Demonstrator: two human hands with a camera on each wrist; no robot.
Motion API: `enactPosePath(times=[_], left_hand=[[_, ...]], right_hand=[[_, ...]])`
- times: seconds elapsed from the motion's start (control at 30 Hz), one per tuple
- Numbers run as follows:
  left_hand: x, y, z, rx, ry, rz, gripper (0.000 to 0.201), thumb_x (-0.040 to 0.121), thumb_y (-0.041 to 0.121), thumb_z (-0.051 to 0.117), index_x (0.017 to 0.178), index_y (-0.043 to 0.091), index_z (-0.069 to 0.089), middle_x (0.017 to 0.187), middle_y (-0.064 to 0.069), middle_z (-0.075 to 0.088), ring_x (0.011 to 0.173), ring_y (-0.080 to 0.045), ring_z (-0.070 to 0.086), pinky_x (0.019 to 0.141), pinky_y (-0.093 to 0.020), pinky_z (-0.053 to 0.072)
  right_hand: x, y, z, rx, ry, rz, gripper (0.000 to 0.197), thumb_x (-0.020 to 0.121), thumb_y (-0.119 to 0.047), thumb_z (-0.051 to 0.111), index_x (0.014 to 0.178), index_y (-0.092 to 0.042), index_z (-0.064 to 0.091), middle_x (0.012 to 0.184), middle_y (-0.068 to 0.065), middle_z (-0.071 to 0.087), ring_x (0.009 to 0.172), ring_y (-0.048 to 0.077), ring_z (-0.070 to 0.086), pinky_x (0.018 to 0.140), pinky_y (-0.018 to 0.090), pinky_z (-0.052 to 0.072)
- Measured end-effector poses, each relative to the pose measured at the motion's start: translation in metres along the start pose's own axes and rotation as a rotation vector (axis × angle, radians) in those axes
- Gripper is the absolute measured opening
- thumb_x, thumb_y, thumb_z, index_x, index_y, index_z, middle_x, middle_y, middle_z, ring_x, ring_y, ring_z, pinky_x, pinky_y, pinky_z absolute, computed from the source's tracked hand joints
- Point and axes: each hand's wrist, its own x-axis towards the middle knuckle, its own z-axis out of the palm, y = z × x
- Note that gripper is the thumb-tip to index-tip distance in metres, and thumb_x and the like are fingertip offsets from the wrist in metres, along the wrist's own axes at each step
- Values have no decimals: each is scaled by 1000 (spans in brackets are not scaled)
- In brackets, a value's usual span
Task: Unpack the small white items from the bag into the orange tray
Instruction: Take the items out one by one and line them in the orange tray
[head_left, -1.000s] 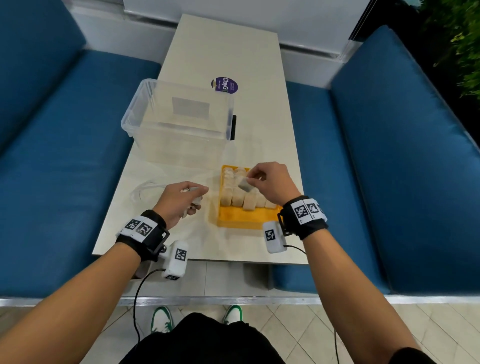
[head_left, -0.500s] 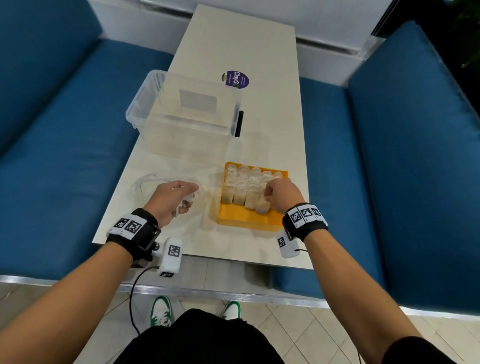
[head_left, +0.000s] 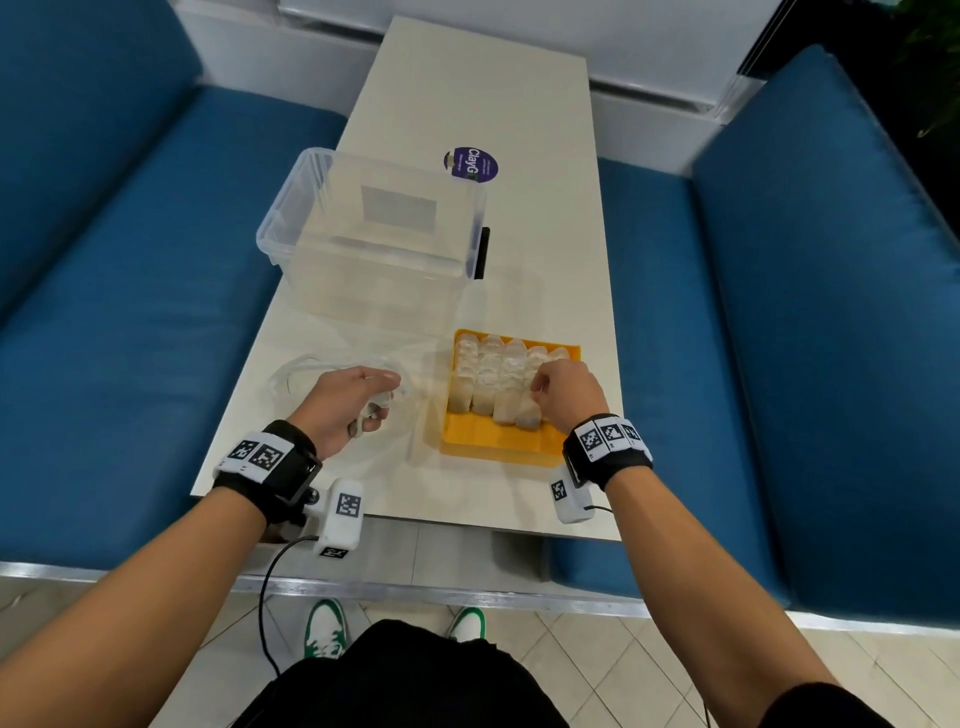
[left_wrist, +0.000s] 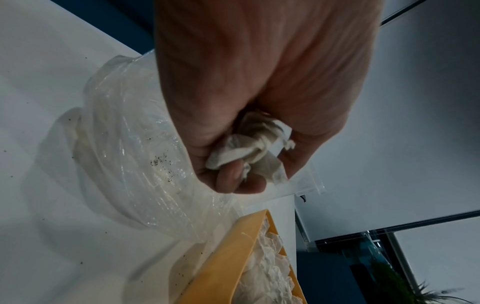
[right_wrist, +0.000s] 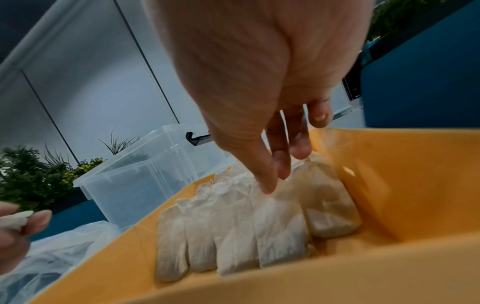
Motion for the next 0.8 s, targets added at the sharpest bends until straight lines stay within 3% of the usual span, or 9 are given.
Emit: enactPosePath(times=[0.1,0.2,0.3,0.4,0.57,0.7,0.8], left_hand=[[-2,2,3,-58,-26,-35,21,94,-5,59,114,-3,65,86,-13,59,62,-21,51,46,-26,35],[-6,3,5,-89,-99,-37,16,96,-8,55,109,-1,61,88,-15,60,63,-21,52,46,-25,34],[-6,4,7,-83,-154,-25,17,98,-5,58,115,-2,61,95,-17,63,66,-20,57,48,-24,37],[-7,6,14,-70,-145,4,23,97,-4,62,119,1,63,95,-13,64,64,-19,58,50,-25,38],[-8,8,20,-47,-141,55,23,94,2,70,116,7,67,87,-10,63,64,-19,53,53,-27,36],[-11,6,20,-53,-101,86,23,95,7,72,115,6,62,82,-11,63,61,-18,54,48,-24,38],[-11,5,16,-7,-104,104,29,92,12,76,115,6,60,85,-12,64,60,-18,55,49,-26,37]], right_hand=[[-3,-1,-1,-1,30,-11,11,90,-14,68,98,-22,71,107,3,64,92,23,64,88,40,55],[-4,-7,-5,36,141,-67,16,90,-13,66,103,-21,70,107,2,64,95,22,61,89,40,53],[-10,-34,-12,249,214,-198,14,91,-12,62,97,-19,73,96,-2,68,84,10,60,79,27,50],[-22,-72,-20,507,92,-296,7,92,-20,70,93,-16,75,86,-5,72,74,2,61,72,18,46],[-33,-109,-15,642,-147,-242,38,84,-46,79,101,-12,73,85,0,74,69,13,72,64,27,60],[-39,-116,-7,778,-161,-191,28,84,-24,81,105,-8,71,82,7,75,68,19,73,57,25,54],[-40,-117,-7,777,-83,-170,20,85,-10,74,105,-9,74,84,5,72,71,12,67,62,18,49]])
